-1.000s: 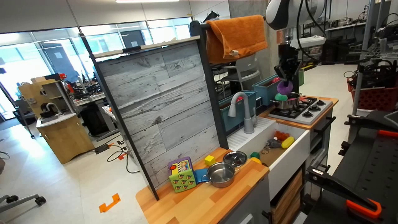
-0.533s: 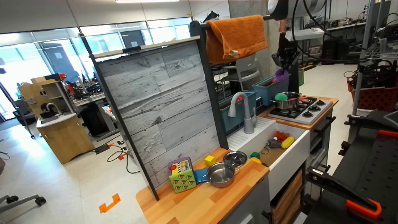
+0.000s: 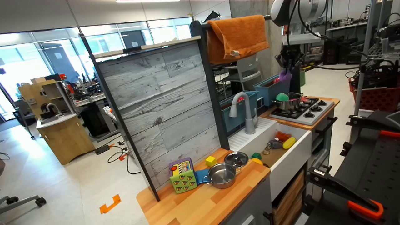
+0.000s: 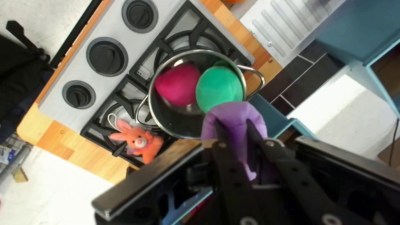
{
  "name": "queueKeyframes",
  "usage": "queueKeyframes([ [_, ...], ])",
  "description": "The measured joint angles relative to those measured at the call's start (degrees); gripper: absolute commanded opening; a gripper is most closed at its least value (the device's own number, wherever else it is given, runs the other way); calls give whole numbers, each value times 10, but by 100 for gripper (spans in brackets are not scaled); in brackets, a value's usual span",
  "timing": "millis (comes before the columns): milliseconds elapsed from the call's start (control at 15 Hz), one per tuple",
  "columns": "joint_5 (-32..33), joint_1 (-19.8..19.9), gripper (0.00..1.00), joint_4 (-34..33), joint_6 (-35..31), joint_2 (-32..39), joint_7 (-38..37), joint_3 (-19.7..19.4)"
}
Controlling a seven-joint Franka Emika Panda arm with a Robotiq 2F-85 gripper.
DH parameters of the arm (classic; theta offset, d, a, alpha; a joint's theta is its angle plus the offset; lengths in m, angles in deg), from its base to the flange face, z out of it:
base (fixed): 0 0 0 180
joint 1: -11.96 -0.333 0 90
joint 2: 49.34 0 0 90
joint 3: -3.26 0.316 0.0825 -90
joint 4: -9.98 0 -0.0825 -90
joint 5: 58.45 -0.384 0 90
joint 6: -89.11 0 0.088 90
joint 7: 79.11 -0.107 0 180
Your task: Pick the purple object and put it in the pot on the stove
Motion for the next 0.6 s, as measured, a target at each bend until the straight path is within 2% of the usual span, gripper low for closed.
queueKeyframes([
  [600,-10,16,4,-150,85,109,-118,-11],
])
